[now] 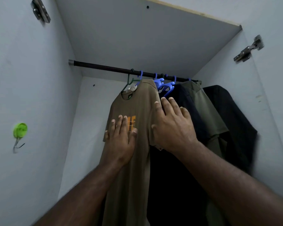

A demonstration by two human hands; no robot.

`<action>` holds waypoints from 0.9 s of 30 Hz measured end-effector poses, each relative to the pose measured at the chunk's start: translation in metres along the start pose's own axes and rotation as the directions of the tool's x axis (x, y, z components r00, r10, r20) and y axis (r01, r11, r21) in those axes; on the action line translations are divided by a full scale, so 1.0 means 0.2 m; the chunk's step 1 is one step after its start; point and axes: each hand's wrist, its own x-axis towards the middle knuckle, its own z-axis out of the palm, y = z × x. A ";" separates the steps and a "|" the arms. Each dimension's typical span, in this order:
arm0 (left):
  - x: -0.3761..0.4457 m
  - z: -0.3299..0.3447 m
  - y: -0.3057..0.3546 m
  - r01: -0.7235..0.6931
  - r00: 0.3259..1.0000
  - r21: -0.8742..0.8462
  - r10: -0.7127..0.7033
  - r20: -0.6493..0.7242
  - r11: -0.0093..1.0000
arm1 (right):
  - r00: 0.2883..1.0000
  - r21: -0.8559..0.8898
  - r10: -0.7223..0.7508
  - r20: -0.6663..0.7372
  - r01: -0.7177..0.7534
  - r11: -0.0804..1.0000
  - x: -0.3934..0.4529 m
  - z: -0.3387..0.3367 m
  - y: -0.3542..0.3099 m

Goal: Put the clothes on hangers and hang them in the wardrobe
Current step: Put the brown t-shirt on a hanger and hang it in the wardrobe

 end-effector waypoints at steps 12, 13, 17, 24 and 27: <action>-0.45 -0.32 0.38 0.018 0.999 0.133 -0.024 0.038 0.991 | 0.995 0.070 -0.033 0.090 0.026 0.997 -0.41 -0.36 -0.01; -0.48 -0.35 0.42 0.015 0.999 0.150 -0.022 0.045 0.989 | 0.994 0.081 -0.035 0.099 0.027 0.996 -0.44 -0.39 -0.01; -0.62 -0.44 0.58 0.012 0.997 0.212 -0.027 0.067 0.977 | 0.992 0.150 -0.040 0.120 0.022 0.988 -0.57 -0.52 0.04; -0.92 -0.57 0.85 0.054 0.989 0.292 -0.092 0.118 0.955 | 0.977 0.250 -0.075 0.202 0.023 0.968 -0.83 -0.75 0.12; -1.06 -0.64 0.94 0.075 0.983 0.332 -0.125 0.132 0.940 | 0.966 0.297 -0.096 0.241 0.021 0.955 -0.96 -0.84 0.11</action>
